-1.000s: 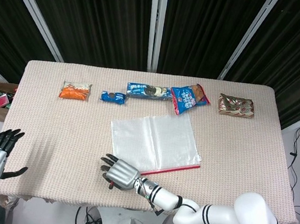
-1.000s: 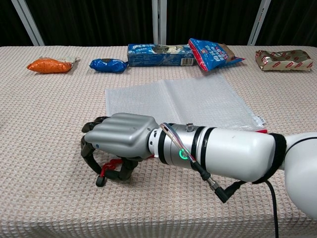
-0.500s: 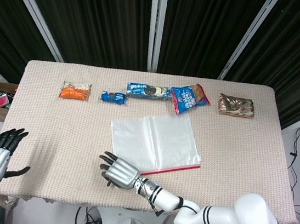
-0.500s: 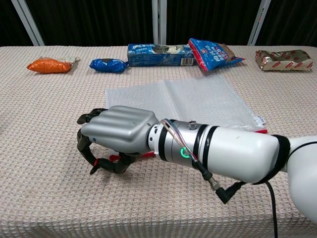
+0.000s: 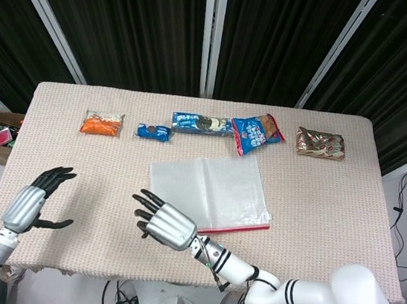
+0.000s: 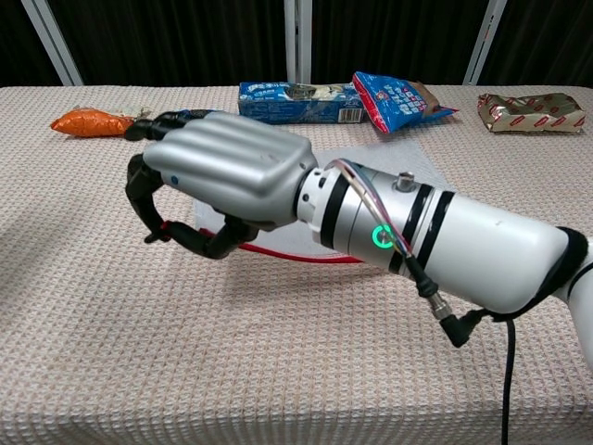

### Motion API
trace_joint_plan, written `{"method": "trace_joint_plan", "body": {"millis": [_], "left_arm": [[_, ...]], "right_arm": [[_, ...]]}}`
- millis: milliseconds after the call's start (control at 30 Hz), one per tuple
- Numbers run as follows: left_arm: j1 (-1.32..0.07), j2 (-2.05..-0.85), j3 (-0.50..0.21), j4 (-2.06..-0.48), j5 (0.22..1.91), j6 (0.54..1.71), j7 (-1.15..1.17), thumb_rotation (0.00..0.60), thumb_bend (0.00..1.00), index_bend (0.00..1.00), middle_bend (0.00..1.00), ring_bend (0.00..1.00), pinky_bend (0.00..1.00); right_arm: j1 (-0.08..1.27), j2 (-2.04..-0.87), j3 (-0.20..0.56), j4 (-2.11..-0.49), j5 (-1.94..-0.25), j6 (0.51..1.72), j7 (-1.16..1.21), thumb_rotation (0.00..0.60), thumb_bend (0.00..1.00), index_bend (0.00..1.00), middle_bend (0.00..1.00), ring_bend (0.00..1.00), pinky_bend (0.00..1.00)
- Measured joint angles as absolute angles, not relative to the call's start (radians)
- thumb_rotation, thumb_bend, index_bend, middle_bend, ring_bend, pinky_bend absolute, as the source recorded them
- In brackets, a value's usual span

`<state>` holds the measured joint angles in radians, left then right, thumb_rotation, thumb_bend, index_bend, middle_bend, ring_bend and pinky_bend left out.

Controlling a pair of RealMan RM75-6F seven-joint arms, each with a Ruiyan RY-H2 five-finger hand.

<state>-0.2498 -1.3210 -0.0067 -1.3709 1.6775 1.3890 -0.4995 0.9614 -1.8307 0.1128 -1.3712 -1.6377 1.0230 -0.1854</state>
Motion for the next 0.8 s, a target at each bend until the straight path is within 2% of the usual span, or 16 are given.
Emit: {"method": "trace_joint_plan", "body": {"millis": [433, 800], "left_arm": [[-0.519, -1.486, -0.059, -1.260, 1.760, 1.296, -0.811, 0.600, 0.07, 0.23, 0.07, 0.04, 0.10], [-0.608, -1.548, -0.051, -1.228, 1.751, 1.253, -0.879, 0.600, 0.09, 0.30, 0.09, 0.04, 0.10]], "right_arm": [[0.977, -1.804, 0.180, -1.342, -1.688, 1.120, -0.115, 0.600, 0.55, 0.98, 0.26, 0.00, 0.00], [0.994, -1.815, 0.197, -1.300, -1.695, 1.150, -0.069, 0.600, 0.55, 0.98, 0.26, 0.00, 0.00]]}}
